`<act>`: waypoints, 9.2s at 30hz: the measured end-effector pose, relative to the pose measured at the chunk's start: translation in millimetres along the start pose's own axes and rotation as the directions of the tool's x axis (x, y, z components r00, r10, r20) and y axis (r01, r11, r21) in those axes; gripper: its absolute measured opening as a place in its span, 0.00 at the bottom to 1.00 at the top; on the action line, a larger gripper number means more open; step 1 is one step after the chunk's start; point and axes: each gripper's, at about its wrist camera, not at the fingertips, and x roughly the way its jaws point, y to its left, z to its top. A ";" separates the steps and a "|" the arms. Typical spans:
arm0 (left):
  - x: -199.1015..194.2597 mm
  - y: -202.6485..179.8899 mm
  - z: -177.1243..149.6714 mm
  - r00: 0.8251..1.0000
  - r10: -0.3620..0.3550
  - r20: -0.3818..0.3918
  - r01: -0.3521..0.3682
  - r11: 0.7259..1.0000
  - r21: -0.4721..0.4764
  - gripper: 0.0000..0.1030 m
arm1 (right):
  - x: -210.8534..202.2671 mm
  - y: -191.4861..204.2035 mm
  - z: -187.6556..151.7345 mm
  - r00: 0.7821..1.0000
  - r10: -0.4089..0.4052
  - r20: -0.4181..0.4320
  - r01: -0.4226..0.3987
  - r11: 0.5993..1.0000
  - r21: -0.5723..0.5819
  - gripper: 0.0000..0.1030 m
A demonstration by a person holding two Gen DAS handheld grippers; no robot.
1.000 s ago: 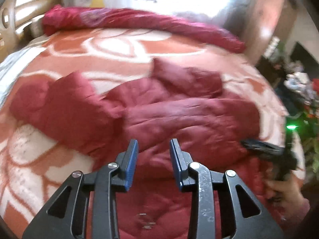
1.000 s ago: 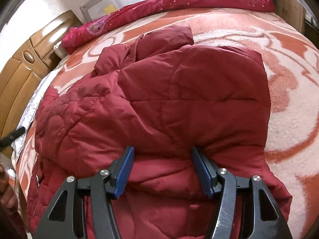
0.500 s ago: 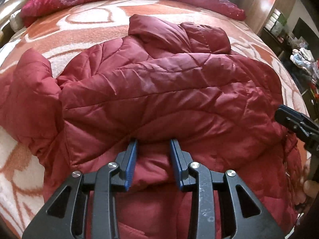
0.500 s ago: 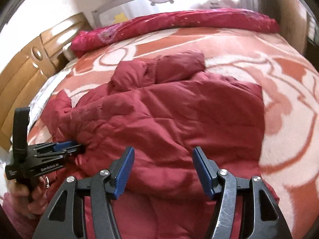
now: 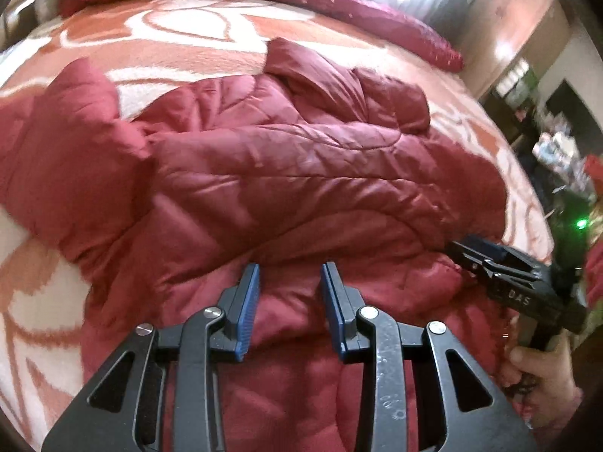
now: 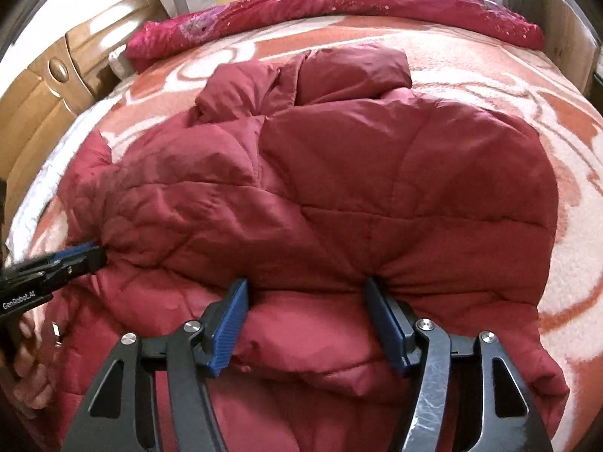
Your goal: Fold large clothes
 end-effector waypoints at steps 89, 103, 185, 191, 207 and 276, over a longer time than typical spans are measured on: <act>-124.6 87.9 63.8 0.876 -0.145 0.460 0.211 0.973 -0.095 0.05 | -137.9 49.8 -86.4 0.961 0.260 0.097 -0.267 0.961 0.068 0.65; -80.7 -35.4 56.9 0.915 -0.281 0.289 0.259 0.959 0.113 0.05 | -135.2 -6.3 -70.7 0.962 0.225 0.156 -0.250 0.955 0.159 0.65; -23.0 -6.1 21.1 0.997 -0.025 0.069 0.017 0.994 0.112 0.10 | -36.9 -65.0 -7.7 0.993 -0.093 0.066 0.084 0.988 0.132 0.18; 7.7 11.2 19.5 0.999 -0.038 0.005 0.038 0.998 0.055 0.10 | -25.5 -74.3 -3.5 0.998 -0.046 0.034 0.040 0.985 0.165 0.18; 7.6 12.6 17.8 1.000 -0.027 0.004 0.027 0.999 0.042 0.10 | -18.2 -67.5 -5.8 0.996 -0.087 0.013 0.085 0.990 0.116 0.25; -154.2 100.8 -180.1 0.998 0.067 -0.011 -0.068 0.988 -0.139 0.70 | -197.7 -122.9 -235.5 0.993 0.117 0.008 -0.114 0.941 0.318 0.85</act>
